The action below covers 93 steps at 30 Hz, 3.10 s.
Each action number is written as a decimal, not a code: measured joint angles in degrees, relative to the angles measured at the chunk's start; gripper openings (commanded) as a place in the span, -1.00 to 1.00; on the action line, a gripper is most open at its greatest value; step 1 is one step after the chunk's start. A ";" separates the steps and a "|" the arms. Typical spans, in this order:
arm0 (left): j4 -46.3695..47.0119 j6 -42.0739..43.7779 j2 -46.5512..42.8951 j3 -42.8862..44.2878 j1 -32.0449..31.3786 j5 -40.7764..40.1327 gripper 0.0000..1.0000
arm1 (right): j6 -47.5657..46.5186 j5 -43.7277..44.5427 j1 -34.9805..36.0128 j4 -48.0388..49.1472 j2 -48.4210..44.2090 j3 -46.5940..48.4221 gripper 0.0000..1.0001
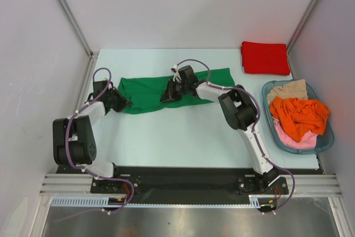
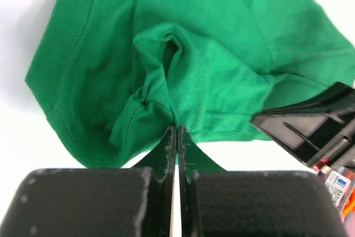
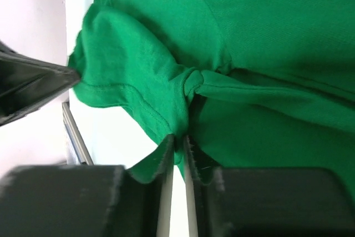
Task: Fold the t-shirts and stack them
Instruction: Fold the tshirt
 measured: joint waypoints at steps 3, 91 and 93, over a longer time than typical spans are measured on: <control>-0.13 -0.37 -1.92 -0.17 -0.09 -0.09 -0.96 | 0.76 -0.20 -0.02 0.04 0.07 0.04 -0.87; 2.27 -1.29 12.41 16.24 -0.09 0.92 -0.99 | 8.55 -5.49 -4.87 8.76 6.93 10.62 -1.00; 2.21 -1.75 13.35 16.33 -0.09 0.98 -0.99 | 9.20 -5.95 -5.38 9.07 8.04 10.73 -1.00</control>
